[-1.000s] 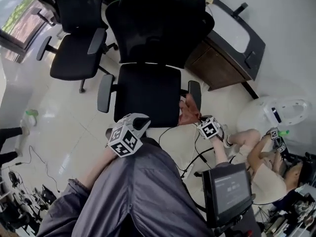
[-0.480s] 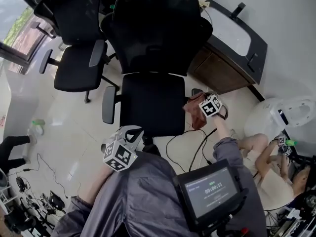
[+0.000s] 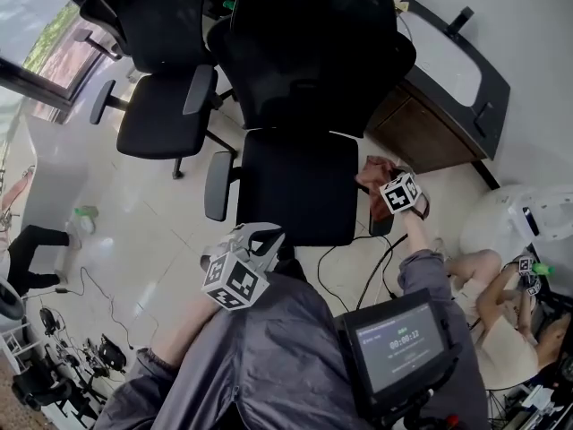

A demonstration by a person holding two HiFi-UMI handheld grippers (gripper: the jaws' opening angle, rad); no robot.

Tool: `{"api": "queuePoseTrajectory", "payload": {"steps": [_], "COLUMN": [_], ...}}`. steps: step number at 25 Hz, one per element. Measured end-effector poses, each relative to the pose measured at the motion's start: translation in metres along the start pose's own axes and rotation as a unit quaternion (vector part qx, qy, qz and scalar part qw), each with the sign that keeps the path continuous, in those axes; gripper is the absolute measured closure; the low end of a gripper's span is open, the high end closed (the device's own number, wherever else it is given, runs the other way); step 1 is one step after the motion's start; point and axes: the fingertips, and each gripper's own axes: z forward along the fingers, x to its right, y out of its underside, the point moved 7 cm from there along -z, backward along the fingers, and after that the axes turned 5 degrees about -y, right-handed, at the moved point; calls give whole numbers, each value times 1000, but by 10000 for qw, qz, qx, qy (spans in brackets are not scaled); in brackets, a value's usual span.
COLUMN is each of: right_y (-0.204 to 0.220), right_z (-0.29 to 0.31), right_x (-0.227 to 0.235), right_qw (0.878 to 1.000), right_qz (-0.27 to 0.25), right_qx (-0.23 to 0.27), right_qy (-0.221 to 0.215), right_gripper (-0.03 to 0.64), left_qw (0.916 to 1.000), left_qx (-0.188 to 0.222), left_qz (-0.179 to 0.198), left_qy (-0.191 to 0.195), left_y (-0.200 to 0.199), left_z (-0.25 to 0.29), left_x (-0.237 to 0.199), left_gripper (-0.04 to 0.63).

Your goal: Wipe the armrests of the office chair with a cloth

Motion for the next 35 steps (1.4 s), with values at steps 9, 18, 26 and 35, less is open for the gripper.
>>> {"api": "queuePoseTrajectory", "payload": {"steps": [9, 18, 26, 35], "right_y": [36, 96, 103, 46], "right_z": [-21, -45, -49, -16], "right_x": [-61, -111, -107, -14], "right_qw": [9980, 9814, 9721, 9960], "right_qz": [-145, -8, 109, 298], "right_qx": [-30, -944, -1196, -783], "right_qy": [-621, -1673, -2014, -307], "right_gripper": [588, 588, 588, 586], "left_qw": [9991, 9986, 9990, 9999], "left_qx": [78, 241, 208, -23], "left_qz": [181, 248, 224, 96], "left_qy": [369, 398, 326, 21], "left_y": [-10, -16, -13, -3], "left_z": [9, 8, 6, -5], "left_x": [12, 19, 20, 13], "left_gripper": [578, 578, 578, 578]}}
